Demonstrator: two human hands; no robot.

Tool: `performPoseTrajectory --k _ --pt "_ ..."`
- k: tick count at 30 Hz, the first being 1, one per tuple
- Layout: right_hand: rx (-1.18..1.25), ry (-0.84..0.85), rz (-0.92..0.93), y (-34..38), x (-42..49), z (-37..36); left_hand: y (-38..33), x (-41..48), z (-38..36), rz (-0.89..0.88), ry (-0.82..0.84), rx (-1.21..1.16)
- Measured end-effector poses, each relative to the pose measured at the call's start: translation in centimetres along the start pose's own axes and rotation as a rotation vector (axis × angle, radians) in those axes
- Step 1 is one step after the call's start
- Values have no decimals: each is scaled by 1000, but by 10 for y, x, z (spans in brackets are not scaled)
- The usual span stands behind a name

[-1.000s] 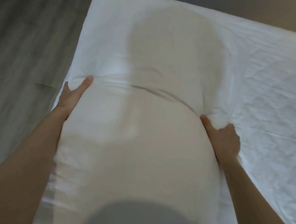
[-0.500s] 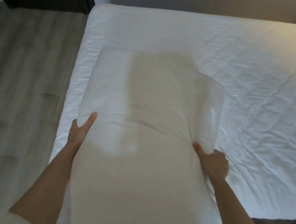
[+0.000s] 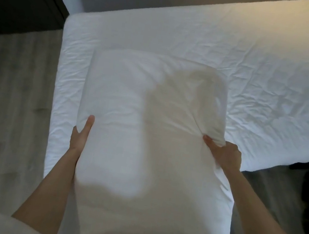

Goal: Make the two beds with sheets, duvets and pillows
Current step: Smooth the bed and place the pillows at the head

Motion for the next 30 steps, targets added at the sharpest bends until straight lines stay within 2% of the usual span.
performPoseTrajectory --k 9,14,22,30 --pt "43 -36 -27 -138 33 119 15 -147 -96 -95 -6 28" --pt "43 -132 -14 -197 61 205 12 -228 -168 -133 45 -11" --pt "61 -300 -43 -250 132 325 -33 -311 -295 -159 146 -51" --pt "82 -435 -40 -279 258 411 -79 -342 -460 -78 213 -67"
Point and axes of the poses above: each hand's wrist, its own x-axis towards the middle knuckle, its own z-axis out of the back of the hand, y = z × x, the point moved 6 cm from there along x, towards the middle knuckle, and after that the axes turned 9 degrees about -y, right-handed, at the moved point
